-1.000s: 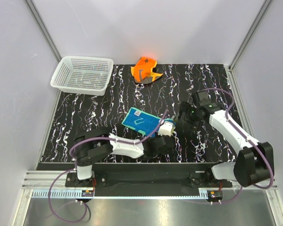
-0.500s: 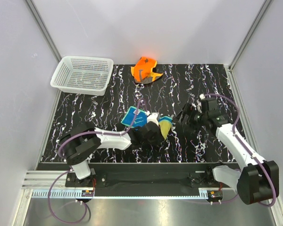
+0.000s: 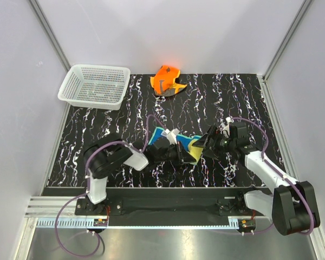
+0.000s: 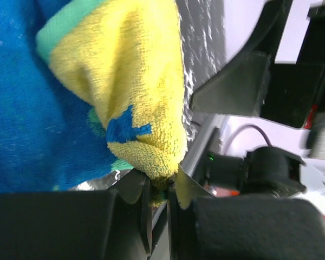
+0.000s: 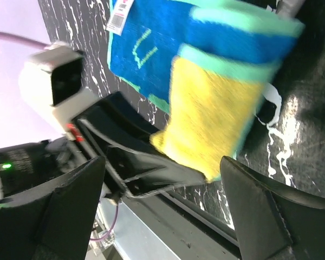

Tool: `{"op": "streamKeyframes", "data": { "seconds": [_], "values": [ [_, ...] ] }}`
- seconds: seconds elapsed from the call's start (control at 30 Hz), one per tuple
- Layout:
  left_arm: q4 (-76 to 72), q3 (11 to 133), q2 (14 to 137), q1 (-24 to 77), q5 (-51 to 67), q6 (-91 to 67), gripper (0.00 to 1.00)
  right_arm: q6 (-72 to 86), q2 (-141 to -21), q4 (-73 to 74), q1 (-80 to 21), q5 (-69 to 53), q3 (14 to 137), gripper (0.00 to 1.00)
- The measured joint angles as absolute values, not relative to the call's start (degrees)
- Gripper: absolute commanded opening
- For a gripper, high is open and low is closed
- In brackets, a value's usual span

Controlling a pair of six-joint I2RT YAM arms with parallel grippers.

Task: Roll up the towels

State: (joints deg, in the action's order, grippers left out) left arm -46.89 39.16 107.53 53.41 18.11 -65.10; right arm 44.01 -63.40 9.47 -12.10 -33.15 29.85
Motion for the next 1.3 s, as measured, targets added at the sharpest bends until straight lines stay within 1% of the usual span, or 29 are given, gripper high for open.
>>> {"op": "streamKeyframes", "data": {
  "seconds": [0.13,0.23,0.3,0.5,0.63,0.73,0.9,1.0,1.13,1.17,1.2,1.23,1.27,1.3],
  "values": [
    [-56.05,39.16,113.67,53.10,22.63,-68.75,0.00,44.23,-65.65,7.51,-12.10,-33.39,29.65,0.91],
    [-60.66,39.11,115.74,52.84,24.29,-70.87,0.00,43.64,-66.72,8.38,-12.10,-31.40,29.65,0.88],
    [-62.96,38.81,116.25,52.49,24.86,-71.99,0.00,42.89,-66.78,9.98,-12.10,-29.50,29.65,0.89],
    [-65.41,38.98,117.21,51.22,26.06,-73.67,0.00,41.01,-64.47,14.83,-12.10,-24.82,29.65,0.89],
    [-66.83,39.92,120.20,50.87,27.29,-75.20,0.00,41.01,-62.85,14.50,-12.10,-23.99,29.50,0.88],
    [-68.14,40.49,122.39,50.85,28.23,-76.55,0.00,41.47,-64.38,12.16,-12.10,-24.03,28.60,0.86],
    [-69.54,41.30,124.03,50.78,29.54,-77.67,0.00,41.87,-70.50,9.21,-12.10,-23.83,27.70,0.84],
    [-69.56,41.98,124.16,50.72,30.15,-77.73,0.00,41.82,-72.75,8.10,-12.10,-23.24,27.70,0.78],
    [-69.65,43.68,125.43,50.61,31.14,-78.24,0.00,41.76,-74.96,6.07,-12.10,-22.98,27.70,0.63],
    [-69.93,44.05,125.86,50.61,31.40,-78.43,0.00,41.71,-75.46,5.41,-12.12,-22.98,27.70,0.55],
    [-70.13,44.29,126.21,50.59,31.57,-78.61,0.00,41.63,-75.92,4.80,-12.10,-23.00,27.70,0.50],
    [-70.28,44.49,126.56,50.54,31.79,-78.96,0.02,41.58,-76.38,4.21,-12.12,-23.05,27.70,0.45],
    [-70.39,44.64,126.89,50.50,31.97,-79.22,0.03,41.58,-76.75,3.77,-12.23,-23.07,27.70,0.37],
    [-70.37,44.73,127.04,50.48,32.10,-79.44,0.07,41.52,-77.08,3.38,-12.29,-23.11,27.70,0.32]
  ]
}}
